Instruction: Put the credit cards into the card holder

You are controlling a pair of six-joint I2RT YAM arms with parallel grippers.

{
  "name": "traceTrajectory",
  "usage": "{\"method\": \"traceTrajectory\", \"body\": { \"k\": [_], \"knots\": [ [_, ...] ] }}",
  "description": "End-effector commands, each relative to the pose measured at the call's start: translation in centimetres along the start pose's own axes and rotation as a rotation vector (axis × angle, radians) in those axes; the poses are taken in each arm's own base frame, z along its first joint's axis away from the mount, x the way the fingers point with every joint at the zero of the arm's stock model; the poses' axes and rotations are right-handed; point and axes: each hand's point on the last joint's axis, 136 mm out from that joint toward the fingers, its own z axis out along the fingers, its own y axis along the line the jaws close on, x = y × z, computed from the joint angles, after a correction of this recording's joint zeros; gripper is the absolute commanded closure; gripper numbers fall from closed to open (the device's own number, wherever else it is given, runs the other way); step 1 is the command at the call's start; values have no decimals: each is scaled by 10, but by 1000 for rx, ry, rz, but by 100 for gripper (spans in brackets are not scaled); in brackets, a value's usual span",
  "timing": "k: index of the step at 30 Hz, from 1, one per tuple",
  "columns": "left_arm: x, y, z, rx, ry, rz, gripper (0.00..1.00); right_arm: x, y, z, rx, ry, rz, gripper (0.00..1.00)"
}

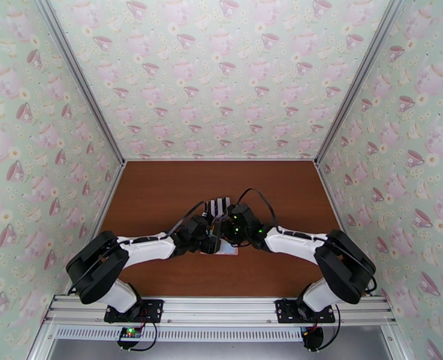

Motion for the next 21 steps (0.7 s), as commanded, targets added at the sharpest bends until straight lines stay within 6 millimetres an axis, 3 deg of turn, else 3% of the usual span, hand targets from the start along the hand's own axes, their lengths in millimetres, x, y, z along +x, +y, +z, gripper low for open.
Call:
{"method": "traceTrajectory", "body": {
  "k": [1,10,21],
  "knots": [
    [92,66,7,-241,295,-58,33,4,-11,-11,44,11,-4,58],
    [91,64,7,-238,293,-58,34,0,-45,-21,220,-12,-55,54],
    [88,60,8,-221,294,-48,34,-1,-48,0,209,22,-61,48]
  ]
}}
